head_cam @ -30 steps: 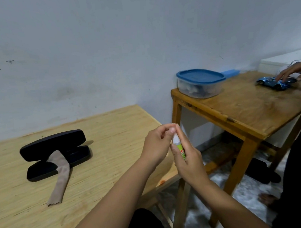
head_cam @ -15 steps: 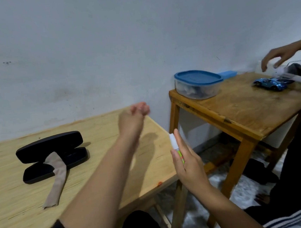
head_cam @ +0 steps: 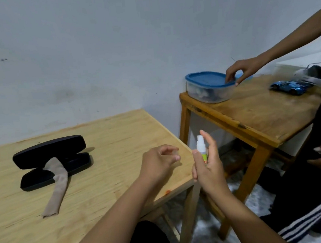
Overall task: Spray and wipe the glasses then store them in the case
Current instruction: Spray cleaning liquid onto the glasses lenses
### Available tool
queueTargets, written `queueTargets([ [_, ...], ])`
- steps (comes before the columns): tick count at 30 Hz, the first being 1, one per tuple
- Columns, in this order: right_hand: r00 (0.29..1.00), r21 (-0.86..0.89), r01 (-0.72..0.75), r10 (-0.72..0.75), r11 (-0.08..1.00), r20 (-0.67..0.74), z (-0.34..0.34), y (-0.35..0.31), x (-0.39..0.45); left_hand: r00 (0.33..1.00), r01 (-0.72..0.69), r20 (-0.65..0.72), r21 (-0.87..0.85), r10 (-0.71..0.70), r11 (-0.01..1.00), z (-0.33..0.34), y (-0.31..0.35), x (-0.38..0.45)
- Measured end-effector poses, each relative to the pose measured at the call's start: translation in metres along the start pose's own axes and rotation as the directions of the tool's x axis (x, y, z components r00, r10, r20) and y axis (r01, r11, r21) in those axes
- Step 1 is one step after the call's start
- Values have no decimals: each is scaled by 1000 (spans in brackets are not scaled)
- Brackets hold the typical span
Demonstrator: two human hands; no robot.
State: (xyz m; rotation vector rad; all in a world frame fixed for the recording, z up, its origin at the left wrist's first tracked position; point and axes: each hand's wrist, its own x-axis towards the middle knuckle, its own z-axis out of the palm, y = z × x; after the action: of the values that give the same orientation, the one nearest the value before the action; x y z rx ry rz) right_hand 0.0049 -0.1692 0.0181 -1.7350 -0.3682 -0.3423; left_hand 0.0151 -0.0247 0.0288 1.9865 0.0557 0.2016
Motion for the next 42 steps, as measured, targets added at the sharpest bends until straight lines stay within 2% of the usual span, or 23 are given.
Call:
queueTargets([
  [4, 1000, -21, 22, -23, 1000, -14, 1, 6, -1, 1000, -12, 19, 126, 10, 992, 7, -6, -2],
  [10, 999, 59, -25, 24, 998, 25, 1, 1, 2, 999, -29, 20, 158, 26, 987, 10, -12, -3],
  [16, 999, 62, -51, 50, 997, 20, 2, 1, 3, 999, -44, 15, 181, 43, 982, 11, -16, 0],
  [25, 999, -20, -21, 22, 1000, 43, 5, -1, 2, 999, -43, -1, 175, 44, 984, 8, -15, -5],
  [27, 999, -58, -7, 9, 998, 48, 6, -3, 5, 998, -63, -11, 237, 68, 970, 3, -14, -4],
  [30, 998, -80, 13, -9, 997, 56, 9, -7, 11, 993, -100, -12, 430, 117, 897, -15, -14, 2],
  [35, 997, -71, 33, -28, 997, 78, 22, -21, 17, 995, -85, 16, 697, 103, 712, -55, -5, 8],
  [38, 992, -63, 78, -71, 995, 104, 32, -34, 18, 995, -48, -20, 788, 102, 614, -77, 4, 2],
  [42, 981, -31, 137, -132, 990, 140, 53, -55, 17, 992, 30, -91, 841, 85, 541, -109, 8, -10],
])
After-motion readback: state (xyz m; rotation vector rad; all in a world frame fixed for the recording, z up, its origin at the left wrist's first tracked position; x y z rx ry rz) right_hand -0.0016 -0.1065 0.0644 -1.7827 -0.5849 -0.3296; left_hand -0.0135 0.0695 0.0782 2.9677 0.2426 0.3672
